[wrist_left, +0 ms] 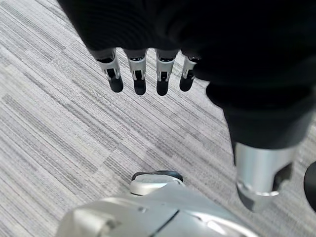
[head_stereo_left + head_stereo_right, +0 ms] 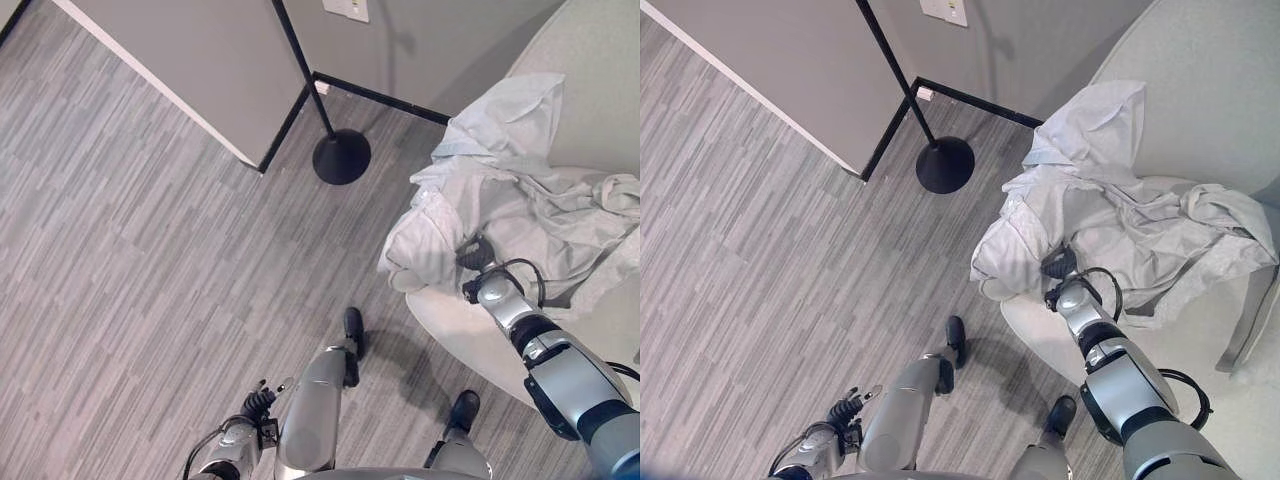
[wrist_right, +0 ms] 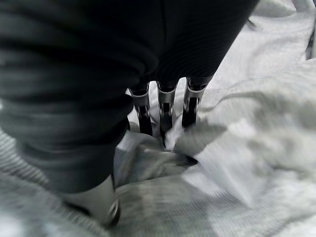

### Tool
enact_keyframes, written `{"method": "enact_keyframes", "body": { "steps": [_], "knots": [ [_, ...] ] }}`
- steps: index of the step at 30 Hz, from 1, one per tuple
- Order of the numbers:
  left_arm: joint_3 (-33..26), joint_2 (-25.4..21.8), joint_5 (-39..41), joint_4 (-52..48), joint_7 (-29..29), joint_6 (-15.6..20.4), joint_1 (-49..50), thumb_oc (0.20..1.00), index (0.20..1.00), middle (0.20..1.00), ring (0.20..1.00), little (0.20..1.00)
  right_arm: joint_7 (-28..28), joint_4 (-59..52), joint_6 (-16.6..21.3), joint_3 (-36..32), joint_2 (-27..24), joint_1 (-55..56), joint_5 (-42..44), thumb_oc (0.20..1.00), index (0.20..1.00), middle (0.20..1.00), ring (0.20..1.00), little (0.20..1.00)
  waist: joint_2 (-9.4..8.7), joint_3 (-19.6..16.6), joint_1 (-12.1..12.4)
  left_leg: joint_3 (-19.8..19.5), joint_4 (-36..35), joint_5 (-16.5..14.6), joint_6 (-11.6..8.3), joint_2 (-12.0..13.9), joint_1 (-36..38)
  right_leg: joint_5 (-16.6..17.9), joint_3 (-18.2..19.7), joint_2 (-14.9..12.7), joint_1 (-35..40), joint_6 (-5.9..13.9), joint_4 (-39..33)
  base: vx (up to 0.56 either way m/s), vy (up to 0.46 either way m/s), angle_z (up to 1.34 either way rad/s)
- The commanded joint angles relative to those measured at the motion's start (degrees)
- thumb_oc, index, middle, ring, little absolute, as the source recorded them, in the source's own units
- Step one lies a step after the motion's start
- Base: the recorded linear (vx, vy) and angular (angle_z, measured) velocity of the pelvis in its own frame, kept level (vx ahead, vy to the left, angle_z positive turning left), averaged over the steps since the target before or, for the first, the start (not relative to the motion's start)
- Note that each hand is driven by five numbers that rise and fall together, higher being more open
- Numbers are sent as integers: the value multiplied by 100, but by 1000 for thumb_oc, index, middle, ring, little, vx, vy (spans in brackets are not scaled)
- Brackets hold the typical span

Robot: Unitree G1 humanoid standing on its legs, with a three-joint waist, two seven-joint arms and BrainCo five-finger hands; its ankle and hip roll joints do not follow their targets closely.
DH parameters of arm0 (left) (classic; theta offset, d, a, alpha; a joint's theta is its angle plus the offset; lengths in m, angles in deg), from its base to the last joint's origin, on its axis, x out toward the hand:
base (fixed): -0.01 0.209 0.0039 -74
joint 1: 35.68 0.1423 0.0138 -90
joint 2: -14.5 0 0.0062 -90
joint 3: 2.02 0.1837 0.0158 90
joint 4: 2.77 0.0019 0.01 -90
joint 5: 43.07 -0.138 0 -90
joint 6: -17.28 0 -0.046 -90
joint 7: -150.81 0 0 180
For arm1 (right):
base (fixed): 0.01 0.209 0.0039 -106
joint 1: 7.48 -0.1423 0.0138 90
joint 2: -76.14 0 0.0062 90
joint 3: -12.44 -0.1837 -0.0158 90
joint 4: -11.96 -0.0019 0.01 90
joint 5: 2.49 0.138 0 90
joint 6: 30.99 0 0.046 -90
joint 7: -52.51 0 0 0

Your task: Hang the clothes on the sofa on the clothes rack.

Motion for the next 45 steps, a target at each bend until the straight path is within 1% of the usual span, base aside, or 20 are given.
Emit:
{"method": "enact_keyframes", "body": {
  "steps": [1, 4, 6, 8, 9, 12, 14, 18, 19, 21, 24, 26, 30, 32, 34, 38, 41, 42, 43, 45],
  "knots": [
    [351, -68, -233, 53, 76, -42, 120, 1000, 1000, 1000, 1000, 1000, 343, 67, -13, 118, 198, -184, 80, 200, 200, 200, 200, 200, -172, -246, 123, -362, 931, -669, -656, 584, -769, 297, 137, -410, 232, -84, 99, 0, 0, 0],
    [266, -81, -323, 177, -28, -48, 95, 1000, 1000, 1000, 1000, 1000, 53, 176, 28, -379, 388, 54, 649, 200, 200, 200, 200, 200, -344, -301, -10, -308, 937, -718, -650, 658, -637, 325, 217, -364, 280, -71, 92, 21, -41, -4],
    [228, -92, -345, 200, -56, -50, 101, 1000, 1000, 1000, 1000, 1000, 7, 123, 55, -477, 412, 150, 786, 200, 200, 200, 200, 200, -375, -314, -44, -297, 940, -726, -654, 683, -601, 309, 232, -355, 305, -73, 86, -17, -33, -12],
    [52, -126, -442, 342, -133, -83, 101, 1000, 1000, 1000, 1000, 1000, -104, -301, 175, -969, 432, 561, 1549, 200, 200, 200, 200, 200, -461, -394, -204, -227, 834, -597, -604, 741, -492, 325, 261, -328, 301, -87, 100, -43, -47, -12],
    [53, -126, -442, 342, -133, -82, 102, 1000, 1000, 1000, 1000, 1000, -104, -304, 173, -970, 432, 565, 1549, 200, 200, 200, 200, 200, -462, -393, -202, -225, 833, -597, -604, 741, -489, 325, 263, -329, 303, -87, 99, 5, -48, -6],
    [-113, -149, -542, 390, -169, -143, 200, 1000, 1000, 1000, 1000, 1000, -210, -1191, 321, -1557, 336, 1142, 2407, 200, 200, 200, 200, 200, -538, -473, -390, -180, 755, -591, -647, 809, -261, 274, 361, -271, 358, -103, 107, -2, -74, -22],
    [-350, -169, -684, 445, -149, -262, 381, 1000, 1000, 1000, 1000, 1000, -209, -2384, 431, -2022, 255, 1890, 2977, 200, 200, 200, 200, 200, -595, -555, -526, -143, 689, -593, -680, 874, -22, 215, 431, -227, 474, -117, 102, 0, -105, -15],
    [-606, -179, -900, 570, -113, -413, 531, 1000, 1000, 1000, 1000, 1000, -112, -3504, 584, -2434, 226, 2527, 3518, 200, 200, 200, 200, 200, -621, -690, -649, -104, 627, -595, -695, 915, 284, 147, 483, -192, 660, -127, 101, 20, -56, -17],
    [-749, -170, -968, 688, -67, -535, 599, 1000, 1000, 1000, 1000, 1000, -27, -4092, 807, -2705, 321, 2745, 4197, 200, 200, 200, 200, 200, -635, -798, -711, -52, 535, -557, -726, 938, 510, 119, 502, -169, 773, -122, 104, 6, -52, -17],
    [-913, -185, -751, 638, -53, -588, 600, 1000, 1000, 1000, 1000, 1000, 0, -4568, 988, -2897, 375, 2759, 4720, 200, 200, 200, 200, 200, -633, -908, -740, 1, 349, -481, -753, 937, 783, 107, 515, -152, 872, -113, 111, -6, -58, -14],
    [-1019, -109, -335, 424, -171, -587, 446, 1000, 1000, 1000, 1000, 1000, -71, -5282, 1116, -2945, 346, 2694, 4887, 200, 200, 200, 200, 200, -656, -1019, -825, 99, 131, -358, -782, 947, 1081, 113, 567, -131, 954, -118, 125, 9, -35, -14],
    [-959, -171, -73, -320, -308, -515, 372, 1000, 1000, 1000, 1000, 1000, -37, -6045, 1263, -2939, 181, 2519, 4975, 200, 200, 200, 200, 200, -678, -1176, -852, 177, -153, -204, -856, 977, 1508, 98, 570, -69, 1153, -115, 117, -13, -49, -8],
    [-716, -505, 167, -1815, -426, -404, 285, 1000, 1000, 1000, 1000, 1000, -223, -6607, 1235, -2675, -599, 1450, 4517, 200, 200, 200, 200, 200, -723, -1467, -863, 294, -777, 198, -987, 1001, 2090, 89, 548, 64, 1357, -114, 91, -19, -19, -4],
    [-727, -545, 198, -1999, -448, -402, 261, 1000, 1000, 1000, 1000, 1000, -238, -6655, 1198, -2583, -711, 1216, 4457, 200, 200, 200, 200, 200, -728, -1517, -863, 334, -932, 271, -1005, 1016, 2204, 101, 555, 87, 1380, -114, 80, -35, -10, -8],
    [-735, -723, 172, -2611, -521, -337, 196, 1000, 1000, 1000, 1000, 1000, -285, -6706, 1092, -2305, -1079, 574, 4338, 200, 200, 200, 200, 200, -763, -1609, -872, 396, -1210, 384, -1036, 1047, 2434, 108, 562, 134, 1412, -111, 81, -38, -5, -8],
    [-869, -1126, -348, -3716, -670, -297, 145, 1000, 1000, 1000, 1000, 1000, -371, -6664, 821, -1769, -1565, -590, 4165, 200, 200, 200, 200, 200, -821, -1798, -871, 508, -1705, 623, -1119, 1094, 2798, 95, 557, 206, 1505, -114, 73, -10, 1, -1],
    [-924, -1300, -1184, -3974, -879, -237, -60, 1000, 1000, 1000, 1000, 1000, -383, -6385, 809, -1572, -1826, -1188, 4214, 200, 200, 200, 200, 200, -855, -1892, -873, 527, -1929, 739, -1172, 1131, 2895, 96, 508, 264, 1561, -119, 48, 0, 0, 0],
    [-926, -1299, -1185, -3974, -879, -238, -60, 1000, 1000, 1000, 1000, 1000, -382, -6382, 810, -1569, -1826, -1192, 4215, 200, 200, 200, 200, 200, -854, -1890, -875, 527, -1931, 741, -1172, 1131, 2897, 96, 507, 265, 1563, -119, 48, -19, -12, 3],
    [-939, -1394, -1763, -4003, -1162, -179, -310, 1000, 1000, 1000, 1000, 1000, -367, -6382, 830, -1441, -1895, -1352, 4250, 200, 200, 200, 200, 200, -888, -1955, -893, 527, -2007, 790, -1212, 1160, 2925, 93, 473, 287, 1580, -121, 54, -14, -9, 3],
    [-882, -1351, -2012, -3995, -1395, -69, -542, 1000, 1000, 1000, 1000, 1000, -346, -6455, 874, -1291, -1902, -1432, 4278, 200, 200, 200, 200, 200, -908, -2000, -938, 540, -2024, 793, -1228, 1184, 2956, 85, 461, 308, 1593, -126, 65, -8, -7, 2]
  ]
}}
